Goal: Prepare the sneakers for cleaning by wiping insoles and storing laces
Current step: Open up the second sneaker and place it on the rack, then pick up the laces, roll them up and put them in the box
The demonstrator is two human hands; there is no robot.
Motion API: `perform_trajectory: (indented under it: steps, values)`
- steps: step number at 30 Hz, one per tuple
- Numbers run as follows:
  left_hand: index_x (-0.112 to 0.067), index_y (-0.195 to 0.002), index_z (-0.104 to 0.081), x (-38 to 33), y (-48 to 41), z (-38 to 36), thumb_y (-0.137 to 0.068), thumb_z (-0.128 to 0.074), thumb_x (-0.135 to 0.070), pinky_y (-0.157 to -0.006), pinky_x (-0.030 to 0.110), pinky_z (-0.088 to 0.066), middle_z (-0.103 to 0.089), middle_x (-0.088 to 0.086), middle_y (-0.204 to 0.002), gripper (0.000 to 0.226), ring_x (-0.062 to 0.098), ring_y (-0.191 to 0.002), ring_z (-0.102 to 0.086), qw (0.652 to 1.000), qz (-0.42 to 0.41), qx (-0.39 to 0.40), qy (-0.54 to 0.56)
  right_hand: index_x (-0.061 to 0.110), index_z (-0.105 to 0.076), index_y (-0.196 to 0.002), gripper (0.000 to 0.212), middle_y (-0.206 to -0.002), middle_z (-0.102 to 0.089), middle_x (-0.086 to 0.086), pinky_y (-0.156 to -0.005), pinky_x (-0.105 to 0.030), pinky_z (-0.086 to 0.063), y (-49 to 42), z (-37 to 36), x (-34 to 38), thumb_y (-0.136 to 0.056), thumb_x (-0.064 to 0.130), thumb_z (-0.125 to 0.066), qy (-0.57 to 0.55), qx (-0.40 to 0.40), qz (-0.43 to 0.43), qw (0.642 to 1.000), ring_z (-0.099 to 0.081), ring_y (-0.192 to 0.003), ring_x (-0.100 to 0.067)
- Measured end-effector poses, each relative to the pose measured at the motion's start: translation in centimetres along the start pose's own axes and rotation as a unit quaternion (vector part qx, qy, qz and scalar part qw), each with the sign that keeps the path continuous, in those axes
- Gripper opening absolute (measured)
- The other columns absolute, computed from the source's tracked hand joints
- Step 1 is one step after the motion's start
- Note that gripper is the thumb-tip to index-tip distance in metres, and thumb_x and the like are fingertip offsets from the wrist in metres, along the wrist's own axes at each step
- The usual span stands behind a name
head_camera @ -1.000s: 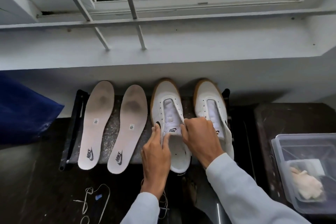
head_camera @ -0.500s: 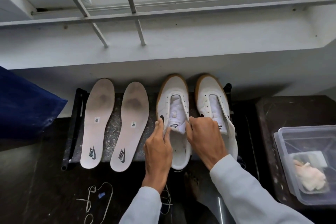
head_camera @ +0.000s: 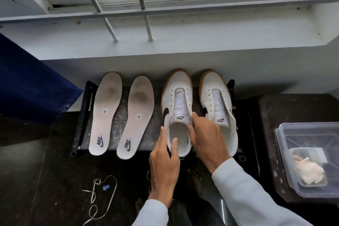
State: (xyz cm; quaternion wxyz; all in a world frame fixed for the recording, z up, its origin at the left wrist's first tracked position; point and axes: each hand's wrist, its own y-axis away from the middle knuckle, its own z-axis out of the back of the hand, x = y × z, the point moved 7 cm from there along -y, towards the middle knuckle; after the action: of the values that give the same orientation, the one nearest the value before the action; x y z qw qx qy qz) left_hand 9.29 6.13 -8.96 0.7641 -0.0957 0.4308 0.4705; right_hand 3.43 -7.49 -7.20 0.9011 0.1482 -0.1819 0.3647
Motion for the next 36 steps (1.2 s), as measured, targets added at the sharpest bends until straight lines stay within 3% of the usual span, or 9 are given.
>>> perform_trajectory:
  steps: [3,5,8,12,16,20,23,30,36]
  values:
    - [-0.016,-0.151,-0.036,0.4,1.4,0.1,-0.101,-0.049,-0.029,-0.107,0.006,-0.025,-0.045,0.001,-0.152,0.053,0.007,-0.139,-0.04,1.0,0.0,-0.007,0.009,0.008,-0.043,-0.133,0.037,-0.099,-0.061,-0.007,-0.066,-0.041,-0.05,1.6,-0.6,0.2,-0.098,0.017,-0.045,0.001,0.014,-0.003,1.0,-0.063,-0.084,-0.032]
    - [-0.016,-0.151,-0.035,0.7,2.2,0.1,-0.102,-0.048,-0.029,-0.109,0.008,-0.027,-0.044,0.0,-0.153,0.052,0.006,-0.14,-0.039,1.0,-0.005,-0.004,0.018,0.006,-0.036,-0.144,0.046,-0.104,-0.06,-0.006,-0.066,-0.035,-0.048,2.8,-0.8,0.4,-0.099,0.017,-0.042,0.001,0.002,-0.003,1.0,-0.063,-0.086,-0.029]
    - [-0.016,-0.151,-0.035,1.1,3.3,0.2,-0.102,-0.047,-0.031,-0.113,0.016,-0.031,-0.043,0.0,-0.154,0.053,0.007,-0.141,-0.038,0.999,-0.024,0.008,0.021,0.007,-0.041,-0.141,0.043,-0.108,-0.061,-0.005,-0.067,-0.028,-0.044,4.7,-1.1,0.6,-0.1,0.015,-0.041,-0.021,-0.011,-0.003,1.0,-0.062,-0.09,-0.025]
    - [-0.013,-0.149,-0.04,2.5,5.3,0.6,-0.101,-0.049,-0.031,-0.114,0.017,-0.03,-0.045,0.003,-0.153,0.052,0.01,-0.141,-0.04,0.998,-0.055,0.041,-0.01,0.013,-0.05,-0.126,0.03,-0.119,-0.059,-0.001,-0.079,-0.035,-0.053,7.8,-1.4,1.5,-0.099,0.022,-0.041,-0.049,-0.037,-0.02,0.998,-0.06,-0.103,-0.023]
    - [-0.014,-0.149,-0.04,5.0,8.9,1.8,-0.102,-0.047,-0.034,-0.112,0.013,-0.025,-0.044,0.003,-0.153,0.052,0.011,-0.143,-0.038,0.99,-0.094,0.083,-0.061,0.014,-0.038,-0.145,0.048,-0.153,-0.035,-0.004,-0.097,-0.035,-0.047,11.7,-2.5,2.8,-0.1,0.029,-0.043,-0.037,-0.036,-0.041,0.998,-0.039,-0.138,-0.019]
    - [-0.016,-0.15,-0.039,10.0,13.8,3.8,-0.102,-0.047,-0.035,-0.111,0.014,-0.026,-0.043,0.001,-0.154,0.052,0.01,-0.143,-0.037,0.985,-0.1,0.102,-0.092,0.014,-0.029,-0.15,0.057,-0.16,-0.018,-0.006,-0.1,-0.031,-0.045,17.2,-4.8,4.8,-0.098,0.031,-0.048,-0.027,-0.03,-0.025,0.999,-0.028,-0.144,-0.02]
    - [-0.019,-0.15,-0.038,14.9,17.1,4.7,-0.102,-0.047,-0.035,-0.112,0.019,-0.03,-0.041,-0.001,-0.155,0.051,0.01,-0.144,-0.035,0.984,-0.08,0.111,-0.114,0.013,-0.024,-0.151,0.063,-0.161,-0.011,-0.007,-0.107,-0.036,-0.043,21.2,-8.3,5.3,-0.097,0.032,-0.05,-0.008,0.001,-0.019,1.0,-0.023,-0.147,-0.022]
    - [-0.019,-0.151,-0.035,27.4,23.1,3.8,-0.102,-0.044,-0.034,-0.118,0.028,-0.028,-0.034,0.002,-0.159,0.051,0.015,-0.149,-0.027,0.977,0.008,0.138,-0.159,0.016,-0.002,-0.154,0.078,-0.162,0.012,-0.007,-0.119,-0.044,-0.023,28.6,-20.3,4.3,-0.096,0.052,-0.039,0.078,0.163,-0.009,0.984,0.014,-0.149,-0.022]
    - [-0.01,-0.142,-0.05,37.6,23.4,-2.3,-0.094,-0.06,-0.029,-0.11,0.045,-0.044,-0.047,0.016,-0.149,0.052,0.03,-0.141,-0.043,0.967,0.033,0.13,-0.216,0.021,0.015,-0.152,0.083,-0.157,0.028,-0.003,-0.121,-0.051,-0.005,30.5,-33.1,-0.5,-0.092,0.069,-0.019,0.153,0.285,0.024,0.946,0.028,-0.144,-0.024]
